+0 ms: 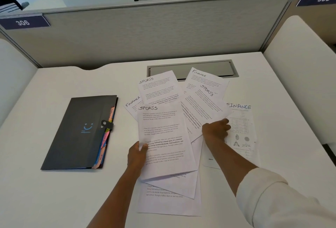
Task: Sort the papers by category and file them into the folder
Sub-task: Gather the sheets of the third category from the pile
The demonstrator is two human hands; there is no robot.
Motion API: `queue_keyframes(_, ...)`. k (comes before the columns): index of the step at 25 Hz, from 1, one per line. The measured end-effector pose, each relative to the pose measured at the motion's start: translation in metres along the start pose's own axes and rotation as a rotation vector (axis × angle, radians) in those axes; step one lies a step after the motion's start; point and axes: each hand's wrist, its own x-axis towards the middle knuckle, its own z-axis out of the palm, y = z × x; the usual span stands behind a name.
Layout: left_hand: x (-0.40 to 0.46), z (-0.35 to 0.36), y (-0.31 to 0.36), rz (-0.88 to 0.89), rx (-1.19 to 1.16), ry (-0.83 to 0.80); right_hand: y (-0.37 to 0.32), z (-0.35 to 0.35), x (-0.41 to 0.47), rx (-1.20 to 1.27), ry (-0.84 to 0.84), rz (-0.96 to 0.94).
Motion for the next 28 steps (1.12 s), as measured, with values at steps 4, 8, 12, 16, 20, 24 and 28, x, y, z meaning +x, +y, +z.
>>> queue_keyframes(4, 0.000, -0.001, 0.000, 0.014, -0.011, -0.002, -0.001, 0.011, 0.004, -0.290, -0.007, -0.186)
queue_keyframes(8, -0.001, -0.001, -0.001, 0.020, -0.012, -0.008, 0.000, 0.015, 0.007, -0.393, -0.016, -0.272)
queue_keyframes(12, 0.000, -0.002, 0.000, 0.010, -0.028, -0.018, 0.001, 0.018, 0.008, -0.413, -0.026, -0.355)
queue_keyframes(16, 0.001, -0.007, 0.002, -0.043, -0.152, -0.010, 0.003, 0.010, 0.014, -0.204, -0.060, -0.361)
queue_keyframes(20, 0.006, -0.015, 0.005, -0.096, -0.273, -0.018, 0.011, -0.002, 0.026, 0.234, -0.079, -0.177)
queue_keyframes(24, 0.009, -0.020, 0.006, -0.154, -0.390, -0.113, 0.020, -0.018, 0.036, 0.475, -0.152, -0.141)
queue_keyframes(28, 0.001, -0.019, 0.023, -0.163, -0.468, -0.180, 0.018, -0.034, 0.032, 0.636, -0.407, -0.207)
